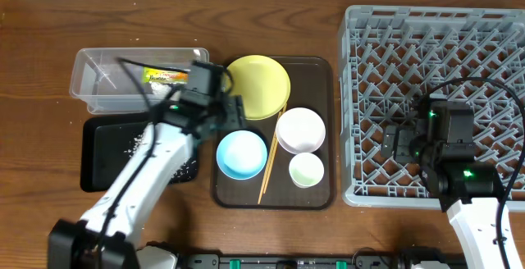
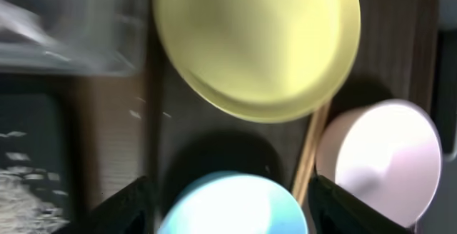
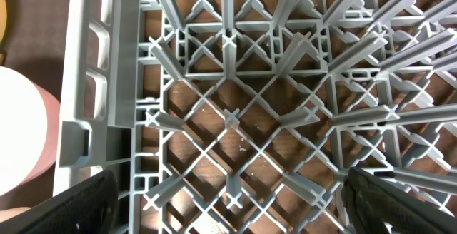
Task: Sort waste into correct bins and load items into the dishwasher rack
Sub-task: 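Grasp the pale green cup with the left gripper and lift it, then hand the cup from the left gripper to the right gripper, then carry the cup over the rack and lower it upside down with right gripper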
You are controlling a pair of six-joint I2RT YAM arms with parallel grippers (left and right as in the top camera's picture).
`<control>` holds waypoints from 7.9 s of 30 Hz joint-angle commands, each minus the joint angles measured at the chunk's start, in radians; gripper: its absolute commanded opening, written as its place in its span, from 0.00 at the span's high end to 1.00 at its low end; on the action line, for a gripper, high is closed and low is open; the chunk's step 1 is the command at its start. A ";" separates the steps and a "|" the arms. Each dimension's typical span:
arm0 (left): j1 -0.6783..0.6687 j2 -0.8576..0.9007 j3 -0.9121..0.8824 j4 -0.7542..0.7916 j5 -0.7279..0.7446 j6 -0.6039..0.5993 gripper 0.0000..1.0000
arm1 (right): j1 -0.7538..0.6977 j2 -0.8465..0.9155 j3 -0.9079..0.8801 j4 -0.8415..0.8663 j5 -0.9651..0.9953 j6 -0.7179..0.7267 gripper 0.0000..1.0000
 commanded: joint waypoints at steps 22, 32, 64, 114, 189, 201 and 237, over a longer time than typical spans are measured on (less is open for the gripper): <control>-0.437 0.058 -0.031 -0.040 -0.013 0.018 0.40 | 0.010 -0.003 0.019 -0.008 0.006 0.005 0.01; -0.464 0.163 -0.030 -0.004 0.018 0.011 0.61 | 0.010 -0.003 0.019 -0.016 0.006 0.010 0.01; -0.165 -0.111 0.106 0.039 0.217 0.029 0.94 | 0.009 -0.003 0.019 0.096 -0.019 0.010 0.01; 0.006 0.230 0.106 0.563 1.052 -0.305 0.94 | -0.051 0.299 0.019 0.416 -1.204 -0.339 0.01; 0.036 0.230 0.104 0.555 0.935 -0.142 0.56 | -0.080 0.298 0.019 0.987 -1.287 0.095 0.51; 0.214 0.202 0.104 0.472 0.819 -0.047 0.54 | -0.122 0.298 0.020 1.059 -0.968 0.203 0.64; 0.219 -0.083 0.104 0.034 0.412 0.168 0.55 | -0.295 0.332 0.550 -0.354 -0.040 -0.052 0.99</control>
